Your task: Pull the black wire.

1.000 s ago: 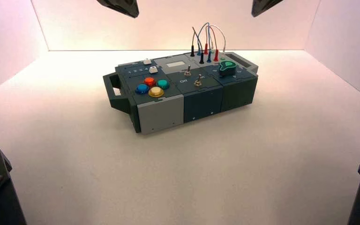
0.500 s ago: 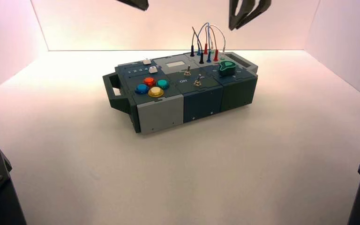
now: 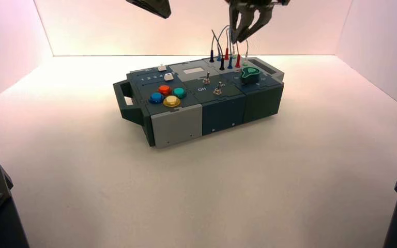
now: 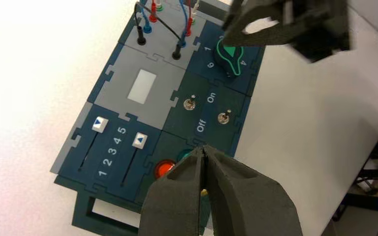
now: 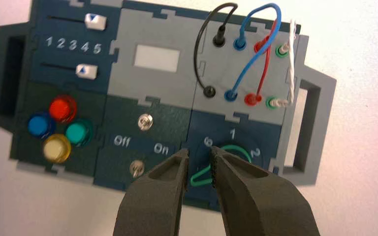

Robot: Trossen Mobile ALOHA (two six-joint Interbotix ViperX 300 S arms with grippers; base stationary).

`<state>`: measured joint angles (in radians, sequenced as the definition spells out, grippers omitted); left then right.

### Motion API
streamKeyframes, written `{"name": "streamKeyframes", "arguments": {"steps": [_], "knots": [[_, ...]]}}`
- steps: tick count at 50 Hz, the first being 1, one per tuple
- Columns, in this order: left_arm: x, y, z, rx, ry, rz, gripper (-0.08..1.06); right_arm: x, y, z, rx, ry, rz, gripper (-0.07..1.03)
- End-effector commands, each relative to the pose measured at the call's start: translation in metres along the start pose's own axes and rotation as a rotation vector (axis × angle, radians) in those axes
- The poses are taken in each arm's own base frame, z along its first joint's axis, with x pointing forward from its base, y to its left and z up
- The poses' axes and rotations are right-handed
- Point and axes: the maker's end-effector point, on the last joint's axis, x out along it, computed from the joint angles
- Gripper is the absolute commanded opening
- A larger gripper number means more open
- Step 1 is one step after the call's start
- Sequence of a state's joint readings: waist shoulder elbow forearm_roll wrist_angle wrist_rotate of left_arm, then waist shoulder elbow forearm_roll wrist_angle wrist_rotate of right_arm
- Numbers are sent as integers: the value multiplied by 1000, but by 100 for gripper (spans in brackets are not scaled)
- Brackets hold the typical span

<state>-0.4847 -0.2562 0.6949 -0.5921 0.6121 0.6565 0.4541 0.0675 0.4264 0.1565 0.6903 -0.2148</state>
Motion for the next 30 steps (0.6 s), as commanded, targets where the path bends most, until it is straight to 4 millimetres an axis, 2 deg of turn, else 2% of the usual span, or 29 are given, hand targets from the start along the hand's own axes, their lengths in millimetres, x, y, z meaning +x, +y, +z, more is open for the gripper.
{"name": "streamKeyframes", "arguments": {"steps": [1,4,6,14,18,30], "knots": [[-4,1,15,2,-44,8,-3,-1,1,18,-1,-52,-3,28],[-4,1,14,1,-44,9,-3,0,1,18,-1,-52,-3,29],[-4,3,16,1,-56,18,-3,12,-1,17,5,-40,-5,34],[-3,5,17,0,-63,26,-3,24,-3,19,10,-36,-6,39],[-2,5,16,-2,-61,27,-3,30,-2,21,10,-25,-4,51],[0,6,15,-4,-56,28,-3,38,-3,26,10,-1,0,52]]}}
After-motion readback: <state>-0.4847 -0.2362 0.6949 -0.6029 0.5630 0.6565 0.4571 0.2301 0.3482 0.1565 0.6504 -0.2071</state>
